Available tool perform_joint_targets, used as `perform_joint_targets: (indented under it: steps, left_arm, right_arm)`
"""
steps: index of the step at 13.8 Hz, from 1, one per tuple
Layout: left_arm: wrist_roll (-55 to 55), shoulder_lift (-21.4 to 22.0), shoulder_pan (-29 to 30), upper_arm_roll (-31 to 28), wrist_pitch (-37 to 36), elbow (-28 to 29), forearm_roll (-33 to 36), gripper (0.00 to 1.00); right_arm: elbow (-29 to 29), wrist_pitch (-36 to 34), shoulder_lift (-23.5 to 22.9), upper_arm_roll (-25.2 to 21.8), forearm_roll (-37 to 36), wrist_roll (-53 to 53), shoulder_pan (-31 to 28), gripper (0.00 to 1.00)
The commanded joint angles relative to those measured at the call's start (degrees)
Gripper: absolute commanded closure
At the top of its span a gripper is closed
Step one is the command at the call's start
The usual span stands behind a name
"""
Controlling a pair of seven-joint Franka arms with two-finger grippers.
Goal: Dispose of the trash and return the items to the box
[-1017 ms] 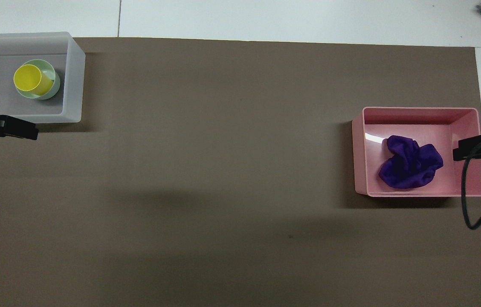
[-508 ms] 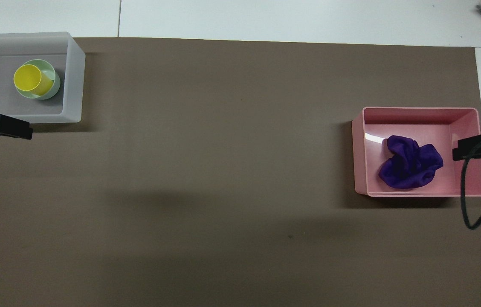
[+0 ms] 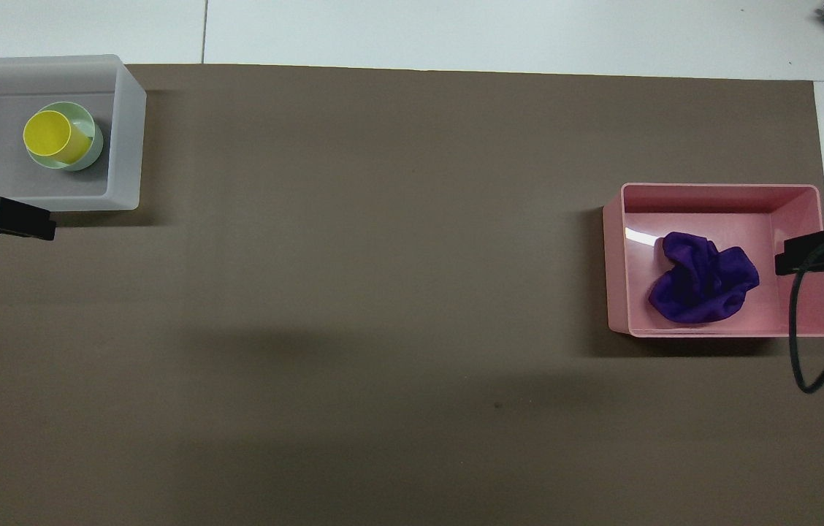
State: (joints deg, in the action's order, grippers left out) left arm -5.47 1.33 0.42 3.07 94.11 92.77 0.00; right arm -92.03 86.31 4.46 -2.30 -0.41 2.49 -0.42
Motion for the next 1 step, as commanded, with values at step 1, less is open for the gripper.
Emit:
perform_joint_targets:
  steps: [1]
  left_arm:
    - [0.55, 1.49, 0.28, -0.08, -0.60, 1.36, -0.44, 0.00]
  right_arm:
    - [-0.96, 0.52, 0.99, 0.28, 0.05, -1.53, -1.07, 0.00]
